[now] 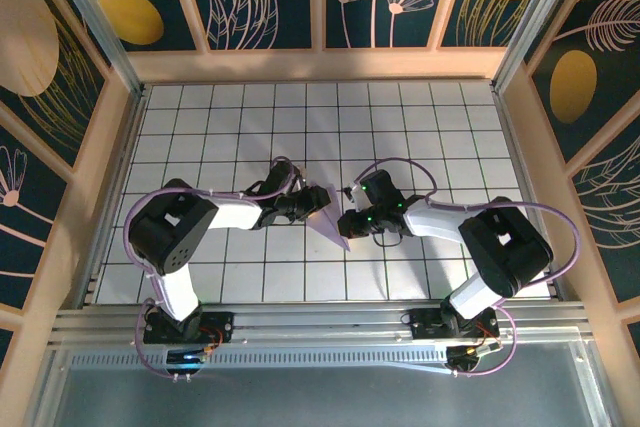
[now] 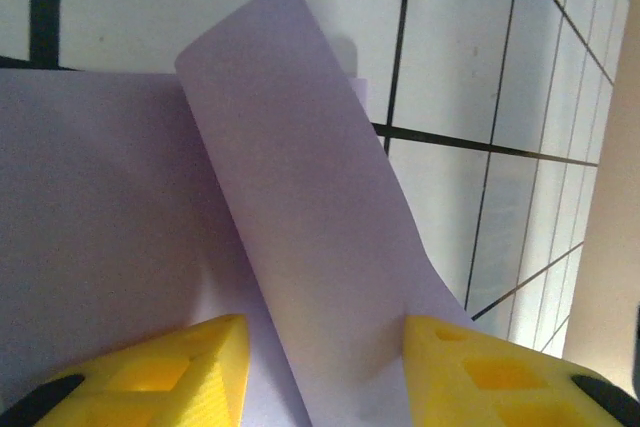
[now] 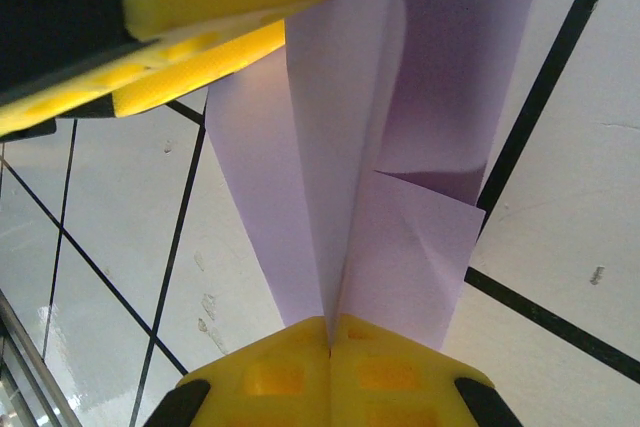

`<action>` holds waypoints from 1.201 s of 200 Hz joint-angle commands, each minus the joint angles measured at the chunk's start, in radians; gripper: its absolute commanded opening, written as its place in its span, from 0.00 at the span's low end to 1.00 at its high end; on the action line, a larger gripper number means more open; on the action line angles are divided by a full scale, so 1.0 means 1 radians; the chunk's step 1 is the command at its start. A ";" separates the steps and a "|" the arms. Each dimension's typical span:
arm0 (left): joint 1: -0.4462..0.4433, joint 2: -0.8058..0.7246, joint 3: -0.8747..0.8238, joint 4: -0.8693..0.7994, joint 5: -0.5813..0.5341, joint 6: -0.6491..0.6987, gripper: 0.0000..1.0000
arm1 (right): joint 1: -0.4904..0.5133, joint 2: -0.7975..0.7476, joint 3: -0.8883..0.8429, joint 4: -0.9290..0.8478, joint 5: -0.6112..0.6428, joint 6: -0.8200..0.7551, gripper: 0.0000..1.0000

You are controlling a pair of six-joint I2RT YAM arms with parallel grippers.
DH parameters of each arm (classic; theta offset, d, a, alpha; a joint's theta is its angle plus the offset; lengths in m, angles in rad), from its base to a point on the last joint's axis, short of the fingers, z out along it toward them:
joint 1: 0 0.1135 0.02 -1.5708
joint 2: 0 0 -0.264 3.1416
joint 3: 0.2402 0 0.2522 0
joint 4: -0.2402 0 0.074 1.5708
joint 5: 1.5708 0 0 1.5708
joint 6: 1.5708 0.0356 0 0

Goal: Fold a paper plane with a square sheet of paper (fold left side to right side)

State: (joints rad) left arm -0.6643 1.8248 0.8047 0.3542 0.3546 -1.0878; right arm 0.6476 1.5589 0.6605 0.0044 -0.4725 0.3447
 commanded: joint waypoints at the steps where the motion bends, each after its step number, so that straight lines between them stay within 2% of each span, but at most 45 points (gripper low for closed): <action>1: -0.009 0.026 0.032 -0.064 -0.019 0.028 0.45 | -0.007 0.015 0.001 0.013 -0.012 -0.026 0.00; 55: -0.012 0.045 0.051 -0.121 -0.041 0.046 0.45 | -0.010 0.019 0.008 0.011 -0.024 -0.027 0.00; 85: -0.012 0.052 0.056 -0.134 -0.045 0.047 0.46 | -0.013 0.017 0.014 0.002 -0.029 -0.032 0.04; 134: -0.012 0.057 0.065 -0.147 -0.048 0.052 0.46 | -0.035 -0.055 0.023 -0.008 -0.068 -0.017 0.26; 155: -0.012 0.057 0.066 -0.147 -0.048 0.051 0.46 | -0.080 -0.098 0.017 -0.017 -0.103 -0.010 0.37; 178: -0.012 0.057 0.065 -0.146 -0.048 0.051 0.46 | -0.149 -0.129 -0.010 0.035 -0.203 0.025 0.45; 207: -0.012 0.055 0.065 -0.144 -0.048 0.052 0.46 | -0.171 -0.083 -0.001 0.069 -0.250 0.049 0.45; 240: -0.011 0.052 0.064 -0.144 -0.048 0.052 0.46 | -0.170 -0.008 0.007 0.147 -0.277 0.093 0.41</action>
State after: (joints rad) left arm -0.6739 1.8469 0.8642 0.2752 0.3325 -1.0546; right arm 0.4774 1.5002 0.6609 0.0757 -0.6903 0.3939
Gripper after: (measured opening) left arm 0.456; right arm 0.419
